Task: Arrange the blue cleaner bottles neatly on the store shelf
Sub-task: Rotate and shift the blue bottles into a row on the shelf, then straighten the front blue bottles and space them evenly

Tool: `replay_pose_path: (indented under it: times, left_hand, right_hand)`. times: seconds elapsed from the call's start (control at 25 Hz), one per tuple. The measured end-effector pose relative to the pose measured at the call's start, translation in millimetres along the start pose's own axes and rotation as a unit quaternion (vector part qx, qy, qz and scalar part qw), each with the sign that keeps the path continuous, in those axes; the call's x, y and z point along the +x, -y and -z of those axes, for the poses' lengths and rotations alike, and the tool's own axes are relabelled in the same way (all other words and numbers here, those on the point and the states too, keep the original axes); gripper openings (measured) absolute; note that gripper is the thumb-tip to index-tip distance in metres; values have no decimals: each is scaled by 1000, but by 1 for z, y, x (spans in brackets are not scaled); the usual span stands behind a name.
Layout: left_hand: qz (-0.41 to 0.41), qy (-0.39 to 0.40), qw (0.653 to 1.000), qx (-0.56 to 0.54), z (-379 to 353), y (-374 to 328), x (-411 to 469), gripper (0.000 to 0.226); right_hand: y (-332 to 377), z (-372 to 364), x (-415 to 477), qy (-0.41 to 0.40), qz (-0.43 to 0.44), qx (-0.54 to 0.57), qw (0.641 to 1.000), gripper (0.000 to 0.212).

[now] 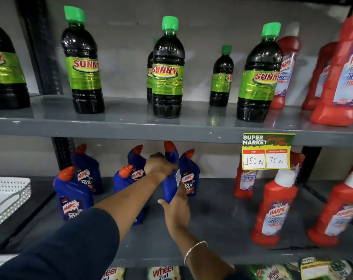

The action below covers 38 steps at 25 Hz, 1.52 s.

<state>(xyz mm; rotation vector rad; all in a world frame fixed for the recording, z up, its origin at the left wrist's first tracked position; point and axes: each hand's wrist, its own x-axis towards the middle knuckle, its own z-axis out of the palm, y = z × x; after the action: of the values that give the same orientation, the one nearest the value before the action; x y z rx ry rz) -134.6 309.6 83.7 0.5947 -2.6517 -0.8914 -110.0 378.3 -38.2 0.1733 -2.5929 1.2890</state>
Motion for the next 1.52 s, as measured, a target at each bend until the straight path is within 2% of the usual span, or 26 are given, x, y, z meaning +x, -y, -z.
replay_pose_path:
  times: [0.12, 0.16, 0.24, 0.32, 0.4, 0.48, 0.56, 0.72, 0.88, 0.96, 1.16, 1.32, 1.52]
  left_hand:
    - [1, 42, 997, -72, 9, 7, 4, 38]
    - [8, 57, 989, -136, 11, 12, 5, 39]
    - [47, 82, 950, -296, 13, 25, 8, 41]
    - [79, 147, 903, -396, 7, 43, 7, 47]
    - [87, 253, 866, -422, -4, 59, 6, 55]
    - [75, 292, 856, -421, -16, 69, 9, 52]
    - [58, 247, 874, -415, -27, 73, 9, 51]
    - [43, 145, 903, -402, -57, 82, -1, 46]
    - [8, 96, 926, -366, -74, 89, -3, 41]
    - [-8, 87, 929, -360, -78, 90, -4, 42]
    - [-13, 57, 944, -324, -86, 87, -8, 43]
    - [-4, 99, 947, -305, -87, 95, -9, 44]
    - [15, 109, 958, -264, -90, 107, -15, 19]
  right_hand:
    - [5, 11, 11, -2, -18, 102, 995, 57]
    - [2, 17, 16, 22, -14, 157, 987, 48]
    - [-9, 27, 28, 98, -15, 256, 962, 36]
    - [-23, 37, 39, 197, -16, 335, 921, 38]
    - [-37, 44, 48, 298, -11, 367, 881, 52]
    - [-47, 50, 57, 362, -13, 351, 863, 61]
    - [-55, 49, 63, 361, -14, 312, 879, 59]
    - [-65, 35, 67, 288, -29, 230, 929, 53]
    - [-76, 23, 67, 274, -56, 217, 935, 49]
    - [-81, 18, 69, 266, -77, 231, 933, 46]
    - [-93, 10, 72, 254, -72, 192, 945, 56]
    - [-94, 10, 71, 252, -83, 187, 946, 58]
    - [-95, 5, 64, 209, -67, 153, 964, 51]
